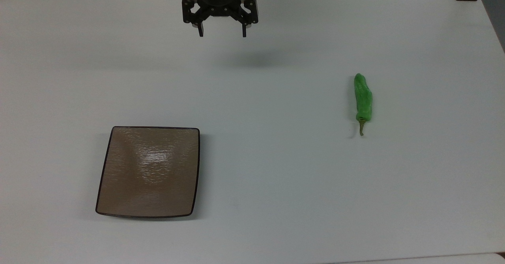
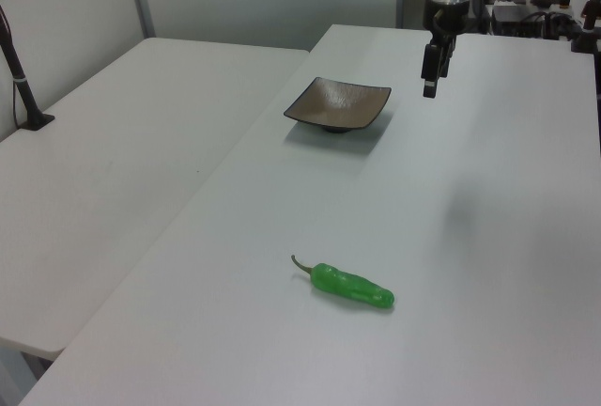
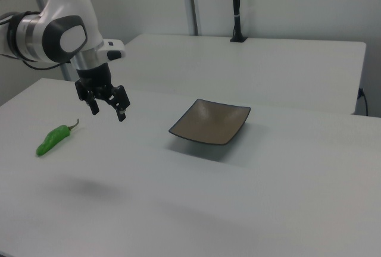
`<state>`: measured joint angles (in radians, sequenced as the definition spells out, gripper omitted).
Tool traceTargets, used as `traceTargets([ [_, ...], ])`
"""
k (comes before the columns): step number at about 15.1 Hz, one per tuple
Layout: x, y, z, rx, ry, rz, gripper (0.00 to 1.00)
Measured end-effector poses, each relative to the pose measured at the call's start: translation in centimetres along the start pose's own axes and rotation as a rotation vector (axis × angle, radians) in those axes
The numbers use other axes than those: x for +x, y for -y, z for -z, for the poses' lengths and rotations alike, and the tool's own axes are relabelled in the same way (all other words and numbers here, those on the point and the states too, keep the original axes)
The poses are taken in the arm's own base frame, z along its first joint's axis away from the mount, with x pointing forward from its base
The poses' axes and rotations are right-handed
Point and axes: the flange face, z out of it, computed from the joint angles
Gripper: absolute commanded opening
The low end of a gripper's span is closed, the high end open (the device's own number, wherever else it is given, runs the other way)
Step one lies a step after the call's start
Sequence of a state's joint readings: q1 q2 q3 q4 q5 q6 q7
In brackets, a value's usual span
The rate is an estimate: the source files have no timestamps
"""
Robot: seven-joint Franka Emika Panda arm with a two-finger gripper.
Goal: Chili peppers are placed on a ceramic plate
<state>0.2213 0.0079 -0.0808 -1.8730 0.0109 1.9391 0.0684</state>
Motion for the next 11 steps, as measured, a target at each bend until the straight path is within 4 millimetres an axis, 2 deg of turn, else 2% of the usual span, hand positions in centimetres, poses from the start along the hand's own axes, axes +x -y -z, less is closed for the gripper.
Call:
traceTargets([
  [4,0.0,1.0,0.0,0.007,-0.003,0.014,1.00],
  [11,0.8,8.1,-2.3,0.054,-0.023,0.058,1.00],
])
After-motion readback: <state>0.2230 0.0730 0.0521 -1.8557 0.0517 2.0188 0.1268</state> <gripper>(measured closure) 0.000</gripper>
